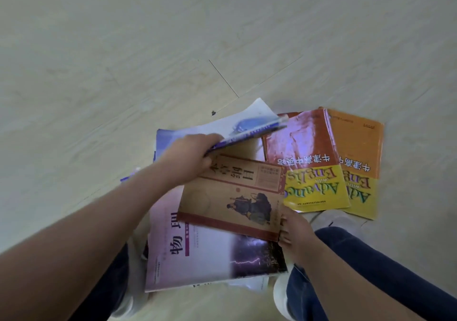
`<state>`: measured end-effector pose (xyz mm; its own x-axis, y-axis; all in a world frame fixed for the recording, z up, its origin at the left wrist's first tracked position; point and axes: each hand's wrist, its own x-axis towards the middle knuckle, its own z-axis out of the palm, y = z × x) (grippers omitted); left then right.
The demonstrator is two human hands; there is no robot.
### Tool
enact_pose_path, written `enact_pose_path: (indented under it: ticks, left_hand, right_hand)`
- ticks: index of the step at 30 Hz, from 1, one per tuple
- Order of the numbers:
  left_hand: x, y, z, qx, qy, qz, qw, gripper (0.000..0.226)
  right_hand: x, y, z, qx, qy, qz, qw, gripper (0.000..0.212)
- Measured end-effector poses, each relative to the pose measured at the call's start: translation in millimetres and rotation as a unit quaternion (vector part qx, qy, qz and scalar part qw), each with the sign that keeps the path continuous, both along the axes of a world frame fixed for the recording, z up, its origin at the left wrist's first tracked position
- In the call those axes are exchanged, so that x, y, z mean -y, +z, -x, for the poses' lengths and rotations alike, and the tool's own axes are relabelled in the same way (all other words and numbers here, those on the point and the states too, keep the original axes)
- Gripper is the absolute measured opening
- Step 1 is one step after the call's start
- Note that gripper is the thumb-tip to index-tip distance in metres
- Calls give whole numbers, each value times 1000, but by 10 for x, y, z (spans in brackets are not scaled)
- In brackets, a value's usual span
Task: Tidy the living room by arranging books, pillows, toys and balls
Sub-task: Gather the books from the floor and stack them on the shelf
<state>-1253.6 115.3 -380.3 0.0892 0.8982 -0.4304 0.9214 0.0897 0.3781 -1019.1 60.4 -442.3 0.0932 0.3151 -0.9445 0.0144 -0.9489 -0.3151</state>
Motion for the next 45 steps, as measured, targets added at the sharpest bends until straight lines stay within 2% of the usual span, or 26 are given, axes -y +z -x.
enact_pose_path:
  ticks: [2, 3, 5, 6, 8, 9, 11, 12, 13, 15, 16, 18, 20, 21, 22, 23, 24, 25, 27, 29, 30, 34, 37, 40, 43, 45]
  left_hand:
    - [384, -172, -206, -3, -50, 44, 998, 44]
    - [577, -282, -313, -17, -120, 83, 989, 41]
    - [817, -427, -448, -64, -251, 170, 951, 34]
    - [854, -475, -465, -64, -255, 194, 945, 38]
    - [852, -491, -436, 1, -116, 206, 972, 49]
    - [809, -501, -379, 25, -17, 173, 984, 50]
    - [782, -611, -180, -5, 146, 54, 988, 53]
    - [835, -710, -21, -25, 240, 52, 969, 60]
    - [851, -745, 106, -6, 346, 86, 934, 70]
    - [927, -856, 304, 141, 513, 190, 825, 80]
    - [984, -896, 387, 216, 530, 226, 789, 73]
    - [1025, -885, 482, 301, 517, 260, 758, 49]
    - [1008, -844, 530, 293, 477, 278, 781, 40]
    - [983, -832, 547, 227, 426, 293, 825, 51]
    - [942, -818, 549, 89, 328, 318, 885, 64]
    - [917, -781, 501, -17, 246, 318, 916, 70]
    - [900, -771, 428, -51, 194, 316, 927, 69]
    - [903, -778, 363, -16, 200, 317, 927, 69]
    - [923, -780, 241, 125, 295, 324, 890, 71]
    - [955, -786, 180, 245, 370, 279, 852, 39]
    - [962, -804, 180, 277, 404, 260, 832, 28]
    - [918, -828, 339, 356, 497, 263, 746, 28]
    - [914, -814, 483, 390, 503, 313, 705, 35]
    - [941, -854, 424, 396, 536, 309, 679, 34]
    - [1045, -978, 273, 310, 668, 229, 637, 51]
    - [1166, -977, 80, 269, 766, 148, 564, 60]
  right_hand:
    - [-10, 14, -29, -18, -44, 6, 999, 37]
    - [-4, -32, -57, -17, -63, 13, 998, 44]
    - [11, -67, -106, -23, -104, 41, 994, 62]
    - [-5, -61, -106, -31, -114, 51, 992, 69]
    - [17, -79, -118, -44, -111, 63, 991, 68]
    - [10, -90, -106, -55, -95, 67, 992, 65]
    - [13, -101, -84, -20, -38, 33, 999, 58]
    - [23, -123, -75, 9, -5, 7, 1000, 57]
    - [20, -130, -69, 26, 14, -5, 1000, 56]
    - [51, -169, -84, 42, 35, -17, 998, 53]
    - [59, -192, -68, 49, 40, -17, 998, 53]
    - [96, -235, -44, 55, 43, -11, 998, 54]
    - [97, -250, -4, 48, 41, -12, 998, 54]
    - [85, -249, 4, 49, 36, -18, 998, 54]
    - [74, -247, 1, 59, 31, -23, 998, 56]
    - [58, -247, -25, 76, 25, -26, 997, 59]
    - [37, -239, -69, 87, 15, -24, 996, 62]
    - [20, -230, -115, 89, -1, -25, 996, 64]
    - [14, -206, -203, 86, -24, -22, 996, 63]
    - [19, -203, -266, 67, -31, -5, 997, 58]
    - [26, -200, -275, 57, -26, 2, 998, 55]
    - [107, -229, -240, 67, 20, 21, 997, 43]
    - [115, -236, -176, 85, 17, 14, 996, 32]
    - [68, -256, -164, 129, -9, -20, 991, 44]
    - [14, -224, -109, 145, -29, -46, 988, 47]
    - [-5, -219, -75, 164, -14, -53, 985, 46]
